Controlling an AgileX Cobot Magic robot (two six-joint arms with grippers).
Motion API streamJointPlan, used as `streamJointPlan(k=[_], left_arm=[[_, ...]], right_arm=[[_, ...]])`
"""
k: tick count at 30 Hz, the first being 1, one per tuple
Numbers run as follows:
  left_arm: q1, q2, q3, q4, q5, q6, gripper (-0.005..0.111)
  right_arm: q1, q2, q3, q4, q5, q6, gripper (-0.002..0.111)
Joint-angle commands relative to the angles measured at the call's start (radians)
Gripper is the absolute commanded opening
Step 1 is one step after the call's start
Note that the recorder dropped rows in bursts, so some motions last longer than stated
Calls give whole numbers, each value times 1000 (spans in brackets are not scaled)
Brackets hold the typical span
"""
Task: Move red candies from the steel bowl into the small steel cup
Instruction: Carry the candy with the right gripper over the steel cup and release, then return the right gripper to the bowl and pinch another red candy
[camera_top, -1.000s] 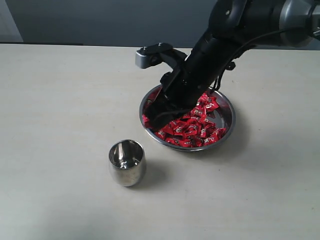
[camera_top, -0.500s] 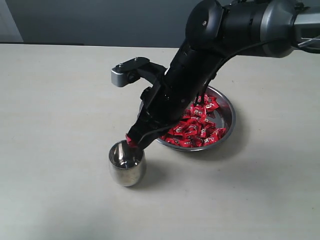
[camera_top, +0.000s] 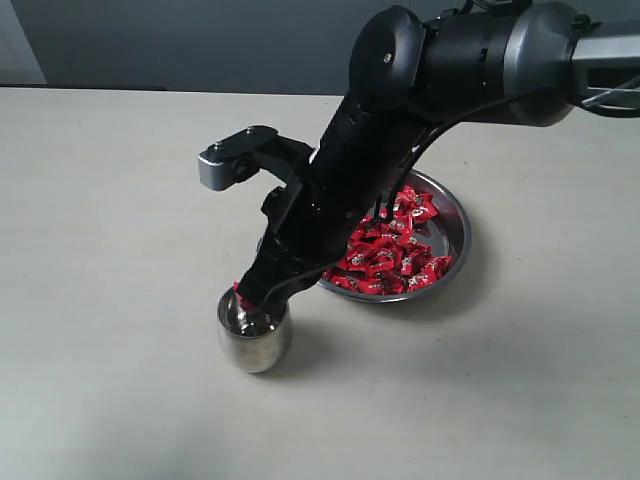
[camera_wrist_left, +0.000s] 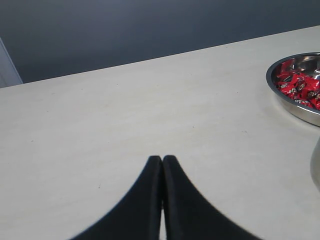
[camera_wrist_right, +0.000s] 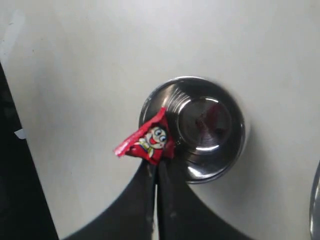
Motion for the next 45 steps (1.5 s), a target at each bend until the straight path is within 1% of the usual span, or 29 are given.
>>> streamJointPlan(k=[1, 4, 10, 11, 14, 15, 17, 24, 27, 30, 31, 37, 41, 45], left_arm=[[-7, -4, -1, -1, -7, -6, 0], [-7, -4, -1, -1, -7, -6, 0], [-7, -4, -1, -1, -7, -6, 0], [-7, -4, -1, -1, -7, -6, 0], [-7, -4, -1, -1, -7, -6, 0], [-7, -4, -1, -1, -7, -6, 0], [-7, -4, -1, -1, -7, -6, 0], [-7, -4, -1, -1, -7, -6, 0], [-7, -4, -1, -1, -7, -6, 0], [-7, -4, -1, -1, -7, -6, 0], [-7, -4, -1, -1, -7, -6, 0], [-7, -4, -1, -1, -7, -6, 0], [-7, -4, -1, -1, -7, -6, 0], [-7, -4, -1, -1, -7, -6, 0]], right_arm=[[0, -11, -5, 1, -6, -8, 11], [0, -11, -5, 1, -13, -8, 22], [-3, -11, -9, -10, -20, 4, 23], [-6, -13, -14, -37, -30, 29, 23], [-30, -25, -38, -181, -86, 206, 23], [-46, -25, -45, -234, -101, 277, 23], [-75, -25, -60, -287, -103, 329, 23], [-236, -9, -67, -314, -107, 349, 23], [-271, 11, -67, -312, -88, 346, 23], [-273, 40, -67, -369, -109, 344, 23], [-273, 62, -67, -410, -151, 364, 23], [-273, 143, -67, -560, -257, 519, 23], [-273, 202, -70, -728, -305, 654, 23], [-273, 209, -70, -752, -351, 689, 23]])
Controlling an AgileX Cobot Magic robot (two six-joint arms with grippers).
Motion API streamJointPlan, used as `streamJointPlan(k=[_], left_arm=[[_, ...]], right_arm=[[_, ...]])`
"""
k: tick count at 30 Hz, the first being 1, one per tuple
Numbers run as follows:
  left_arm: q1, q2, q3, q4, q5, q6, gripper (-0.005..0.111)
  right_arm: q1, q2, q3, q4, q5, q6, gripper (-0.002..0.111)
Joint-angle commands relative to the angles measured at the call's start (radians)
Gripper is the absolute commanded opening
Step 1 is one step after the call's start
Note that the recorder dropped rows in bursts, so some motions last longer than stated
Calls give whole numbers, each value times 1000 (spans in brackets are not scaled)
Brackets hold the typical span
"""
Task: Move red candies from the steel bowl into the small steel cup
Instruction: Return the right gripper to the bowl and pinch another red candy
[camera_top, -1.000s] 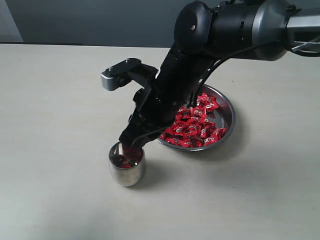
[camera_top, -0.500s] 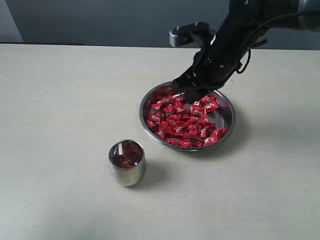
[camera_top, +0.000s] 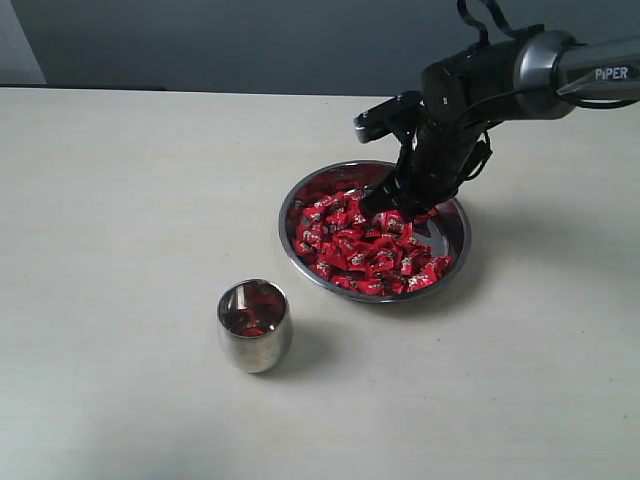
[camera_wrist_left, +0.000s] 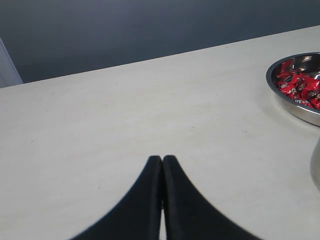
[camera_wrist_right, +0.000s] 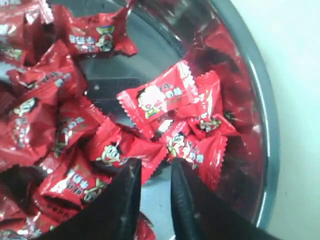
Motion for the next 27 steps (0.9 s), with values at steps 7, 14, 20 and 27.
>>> streamJointPlan(k=[7, 14, 20, 27], left_arm=[[-7, -4, -1, -1, -7, -6, 0], [-7, -4, -1, -1, -7, -6, 0], [-7, -4, -1, -1, -7, -6, 0], [-7, -4, -1, -1, -7, -6, 0]], right_arm=[[-6, 2, -6, -46, -43, 38, 23], [-6, 5, -6, -120, -18, 69, 23], [-6, 5, -6, -121, -13, 65, 23], [-6, 5, -6, -87, -4, 14, 35]])
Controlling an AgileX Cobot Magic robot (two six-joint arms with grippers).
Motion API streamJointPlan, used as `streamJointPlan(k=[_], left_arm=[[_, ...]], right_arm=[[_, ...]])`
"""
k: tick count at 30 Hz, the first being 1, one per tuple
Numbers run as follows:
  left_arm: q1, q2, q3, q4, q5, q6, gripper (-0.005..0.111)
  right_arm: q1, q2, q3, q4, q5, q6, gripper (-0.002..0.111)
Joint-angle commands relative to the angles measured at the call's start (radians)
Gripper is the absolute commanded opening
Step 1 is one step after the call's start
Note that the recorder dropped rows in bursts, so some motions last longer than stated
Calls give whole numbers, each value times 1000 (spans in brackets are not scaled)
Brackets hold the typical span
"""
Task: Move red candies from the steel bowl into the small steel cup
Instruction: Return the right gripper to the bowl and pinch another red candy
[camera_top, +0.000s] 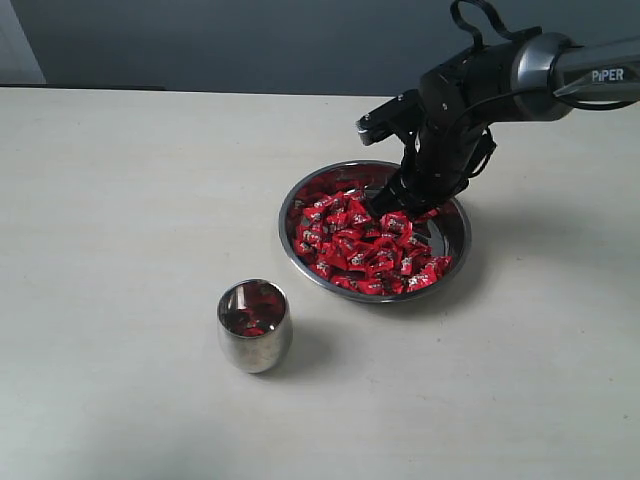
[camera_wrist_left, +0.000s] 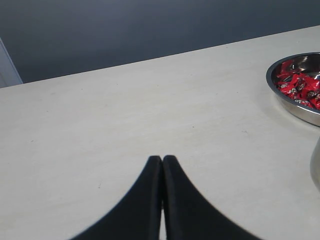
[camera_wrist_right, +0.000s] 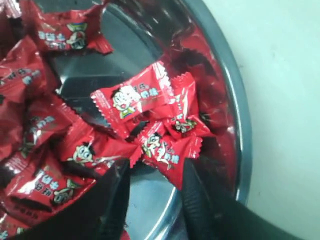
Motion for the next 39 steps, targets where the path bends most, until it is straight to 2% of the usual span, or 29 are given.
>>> streamJointPlan(k=[1, 25, 27, 31, 39], left_arm=[[-7, -4, -1, -1, -7, -6, 0], [-7, -4, -1, -1, -7, -6, 0], [-7, -4, -1, -1, -7, -6, 0], [-7, -4, -1, -1, -7, -6, 0], [-7, -4, -1, -1, -7, -6, 0]], right_arm=[[-6, 1, -6, 9, -10, -10, 35], [-6, 51, -6, 17, 0, -5, 31], [-6, 51, -6, 17, 0, -5, 25], [-4, 51, -6, 17, 0, -5, -1], [-4, 26, -6, 23, 11, -5, -1]])
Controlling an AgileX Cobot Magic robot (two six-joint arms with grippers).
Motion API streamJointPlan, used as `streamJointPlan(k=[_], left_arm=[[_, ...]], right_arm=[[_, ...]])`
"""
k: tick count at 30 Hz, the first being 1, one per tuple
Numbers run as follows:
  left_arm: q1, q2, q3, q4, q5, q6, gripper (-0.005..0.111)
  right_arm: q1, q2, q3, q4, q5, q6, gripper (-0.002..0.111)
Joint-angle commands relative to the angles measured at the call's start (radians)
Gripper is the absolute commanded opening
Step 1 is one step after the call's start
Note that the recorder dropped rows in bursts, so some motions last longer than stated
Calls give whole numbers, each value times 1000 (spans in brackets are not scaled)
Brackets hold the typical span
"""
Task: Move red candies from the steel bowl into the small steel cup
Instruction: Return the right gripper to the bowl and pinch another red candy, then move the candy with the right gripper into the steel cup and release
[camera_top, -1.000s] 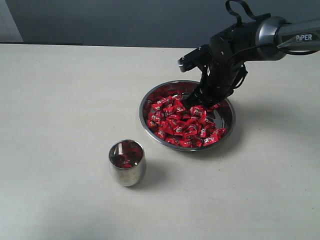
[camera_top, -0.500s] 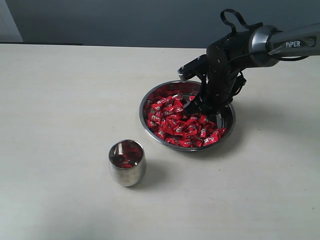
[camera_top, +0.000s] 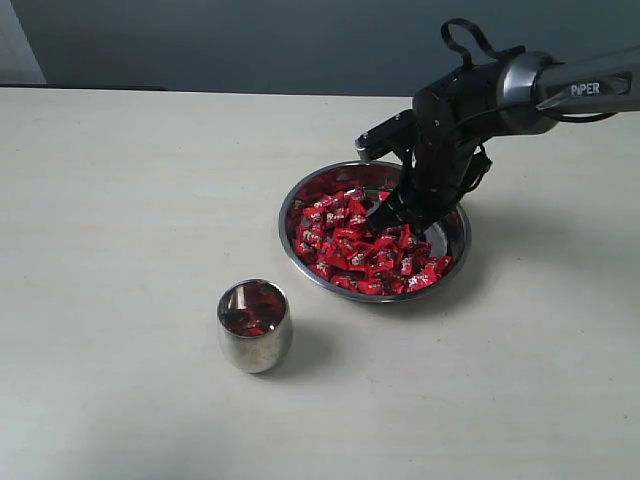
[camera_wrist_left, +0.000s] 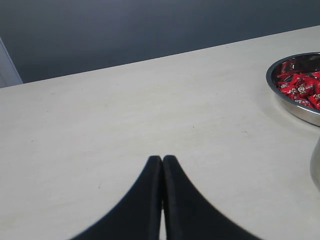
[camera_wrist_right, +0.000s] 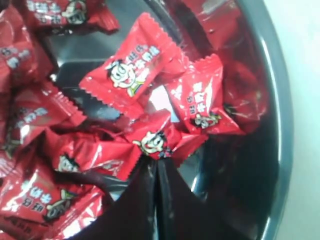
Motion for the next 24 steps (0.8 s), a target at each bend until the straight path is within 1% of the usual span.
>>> streamJointPlan(k=[1, 8, 12, 15, 19, 22, 24], left_arm=[[-7, -4, -1, -1, -7, -6, 0], [-7, -4, -1, -1, -7, -6, 0], [-7, -4, -1, -1, -7, -6, 0], [-7, -4, -1, -1, -7, -6, 0], [-7, -4, -1, -1, -7, -6, 0], [-7, -4, -1, -1, -7, -6, 0], [-7, -4, -1, -1, -7, -6, 0]], right_arm=[[-4, -40, -6, 6, 8, 6, -1], [-4, -144, -6, 77, 27, 0, -1], [-2, -190, -6, 180, 65, -51, -1], [11, -220, -6, 313, 109, -196, -1], [63, -247, -6, 507, 173, -386, -1], [111, -259, -6, 589, 196, -443, -1], [147, -266, -6, 601, 198, -462, -1]])
